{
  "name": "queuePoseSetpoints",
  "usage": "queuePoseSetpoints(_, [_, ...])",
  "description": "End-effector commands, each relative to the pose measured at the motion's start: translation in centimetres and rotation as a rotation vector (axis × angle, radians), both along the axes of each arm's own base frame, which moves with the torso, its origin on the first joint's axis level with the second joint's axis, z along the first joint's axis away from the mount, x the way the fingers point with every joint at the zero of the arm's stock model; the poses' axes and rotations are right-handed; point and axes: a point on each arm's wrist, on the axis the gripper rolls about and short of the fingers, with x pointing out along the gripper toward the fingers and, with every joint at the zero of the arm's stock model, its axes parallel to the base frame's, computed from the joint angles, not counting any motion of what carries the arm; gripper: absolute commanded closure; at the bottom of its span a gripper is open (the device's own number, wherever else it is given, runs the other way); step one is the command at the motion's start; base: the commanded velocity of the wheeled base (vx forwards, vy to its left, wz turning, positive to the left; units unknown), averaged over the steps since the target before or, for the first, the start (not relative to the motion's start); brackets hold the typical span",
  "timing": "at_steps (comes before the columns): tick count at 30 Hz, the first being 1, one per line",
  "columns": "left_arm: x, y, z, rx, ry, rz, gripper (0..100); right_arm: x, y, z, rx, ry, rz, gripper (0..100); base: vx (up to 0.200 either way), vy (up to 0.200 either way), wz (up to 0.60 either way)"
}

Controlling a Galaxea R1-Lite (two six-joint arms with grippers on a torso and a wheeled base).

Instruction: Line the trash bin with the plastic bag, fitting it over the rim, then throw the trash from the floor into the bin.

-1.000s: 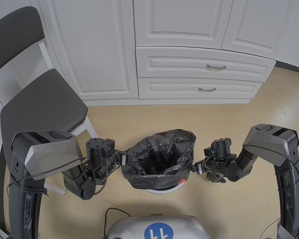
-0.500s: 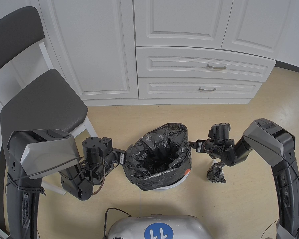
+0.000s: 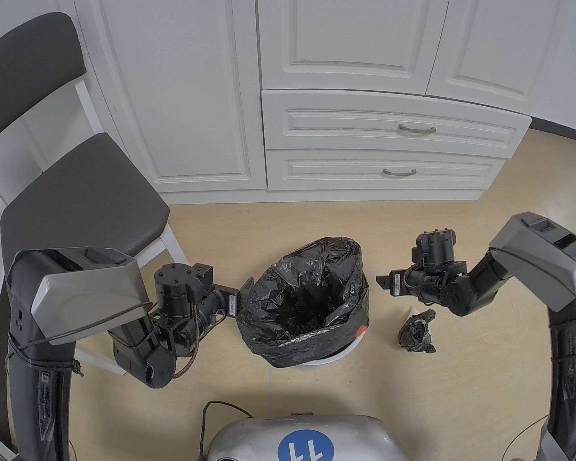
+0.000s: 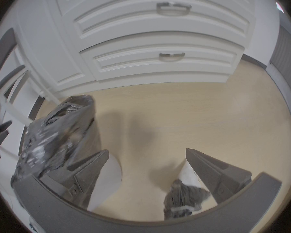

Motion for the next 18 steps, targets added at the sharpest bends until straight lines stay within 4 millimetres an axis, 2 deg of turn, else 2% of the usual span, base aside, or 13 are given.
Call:
queuePoseSetpoints(1, [-2.8,1.5,-0.4,0.02,0.022,0.055,0,-8.6,1.5,3.6,-0.235,0.096,0.213,0,0.0,0.0,0.0])
queuePoseSetpoints(2, [-2.8,1.5,-0.4,0.02,0.022,0.055,0,-8.6,1.5,3.6,-0.235,0.096,0.213,0,0.0,0.0,0.0])
queuePoseSetpoints(4, [-4.1,2.4,-0.6,0.034,0.056,0.066,0,-10.2,2.6,-0.2,-0.354,0.198,0.361,0,0.0,0.0,0.0])
queuePoseSetpoints(5, [-4.2,2.4,-0.6,0.035,0.057,0.067,0,-10.2,2.7,-0.4,-0.357,0.201,0.365,0,0.0,0.0,0.0])
queuePoseSetpoints(6, [-4.7,2.9,-0.2,0.038,0.065,0.072,0,-10.5,3.6,-2.3,-0.383,0.244,0.407,0,0.0,0.0,0.0])
queuePoseSetpoints(7, [-4.8,3.0,0.0,0.038,0.064,0.075,0,-10.6,3.9,-2.9,-0.388,0.257,0.421,0,0.0,0.0,0.0])
queuePoseSetpoints(13, [-5.0,3.0,1.1,0.028,0.037,0.075,0,-11.3,5.2,-4.5,-0.356,0.298,0.512,0,0.0,0.0,0.0])
queuePoseSetpoints(18, [-5.0,3.0,1.0,0.026,0.039,0.074,0,-10.0,6.0,-5.9,-0.297,0.307,0.478,0,0.0,0.0,0.0])
